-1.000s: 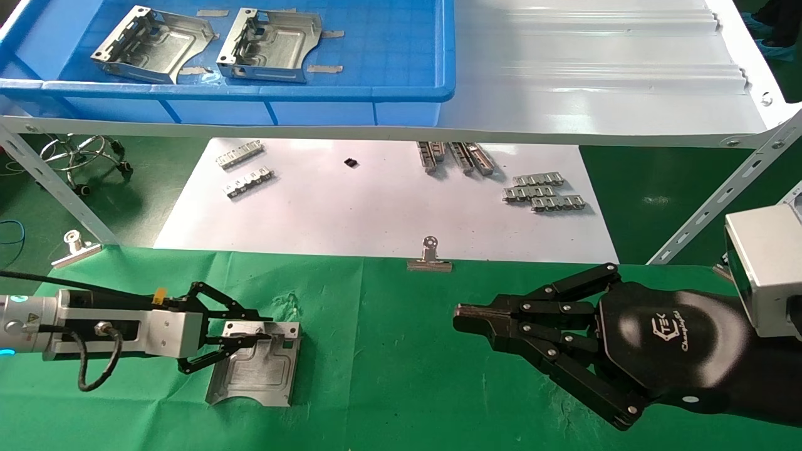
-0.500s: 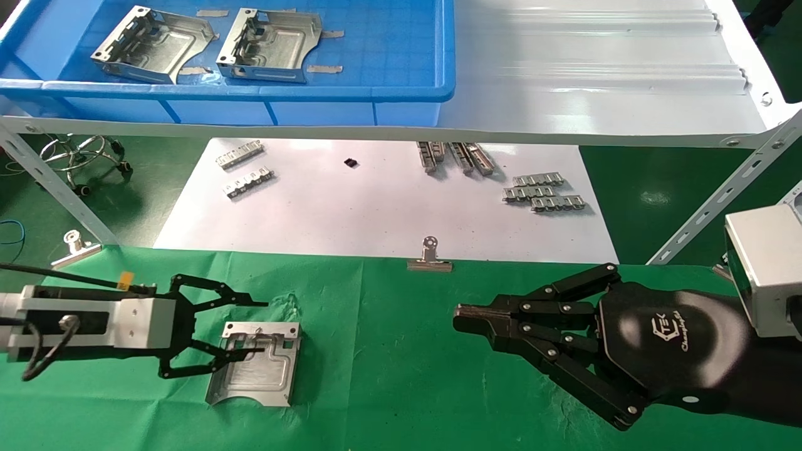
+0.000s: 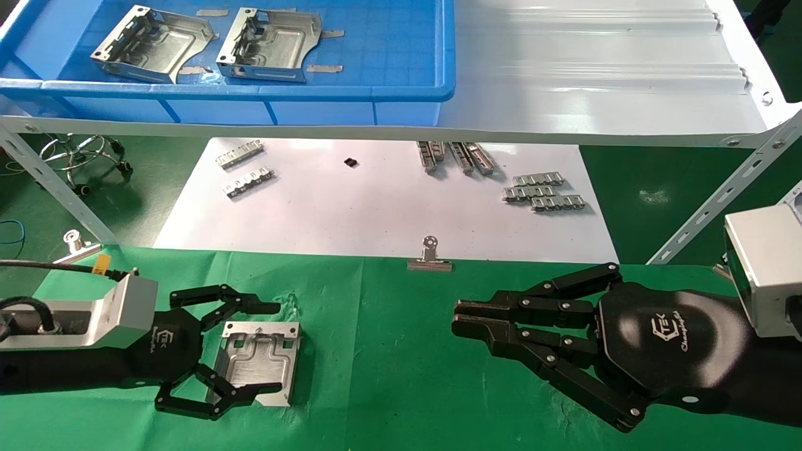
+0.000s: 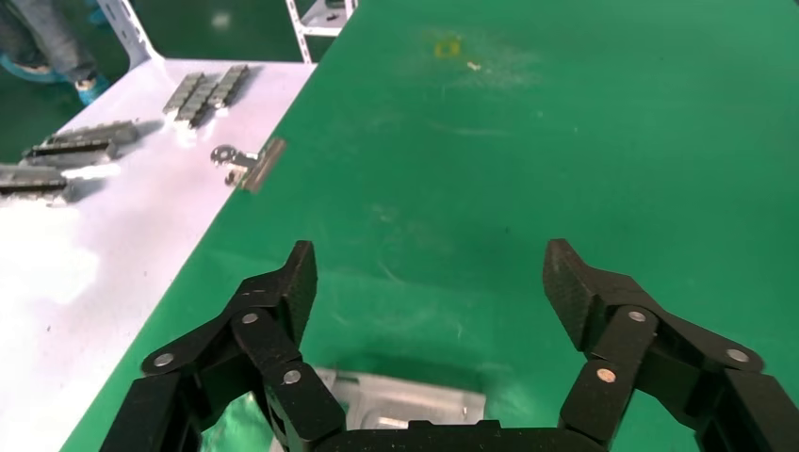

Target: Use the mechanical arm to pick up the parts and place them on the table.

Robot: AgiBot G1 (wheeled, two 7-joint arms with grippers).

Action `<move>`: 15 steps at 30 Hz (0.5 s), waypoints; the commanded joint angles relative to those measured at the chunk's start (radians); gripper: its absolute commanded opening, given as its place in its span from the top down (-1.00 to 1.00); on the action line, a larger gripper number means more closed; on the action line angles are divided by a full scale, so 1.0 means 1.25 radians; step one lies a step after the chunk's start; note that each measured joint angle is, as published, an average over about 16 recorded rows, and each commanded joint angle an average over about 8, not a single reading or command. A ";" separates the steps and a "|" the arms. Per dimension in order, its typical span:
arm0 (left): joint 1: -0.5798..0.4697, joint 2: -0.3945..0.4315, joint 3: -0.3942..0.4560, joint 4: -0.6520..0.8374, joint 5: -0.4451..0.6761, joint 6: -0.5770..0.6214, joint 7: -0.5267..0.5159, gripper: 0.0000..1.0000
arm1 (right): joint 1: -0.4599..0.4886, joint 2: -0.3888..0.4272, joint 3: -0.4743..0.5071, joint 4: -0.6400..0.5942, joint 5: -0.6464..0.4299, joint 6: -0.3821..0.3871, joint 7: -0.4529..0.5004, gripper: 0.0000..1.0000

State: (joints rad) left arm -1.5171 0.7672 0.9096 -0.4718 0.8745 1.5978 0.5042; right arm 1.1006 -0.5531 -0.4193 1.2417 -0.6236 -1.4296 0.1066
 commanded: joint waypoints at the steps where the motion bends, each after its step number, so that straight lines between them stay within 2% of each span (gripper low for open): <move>1: 0.012 -0.004 -0.019 -0.021 -0.003 -0.003 -0.020 -1.00 | 0.000 0.000 0.000 0.000 0.000 0.000 0.000 -1.00; 15: 0.106 -0.037 -0.152 -0.193 -0.033 -0.025 -0.166 -1.00 | 0.000 0.000 0.000 0.000 0.000 0.000 0.000 -1.00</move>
State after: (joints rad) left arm -1.3850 0.7208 0.7202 -0.7132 0.8329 1.5671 0.2972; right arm 1.1006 -0.5531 -0.4193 1.2417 -0.6236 -1.4295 0.1066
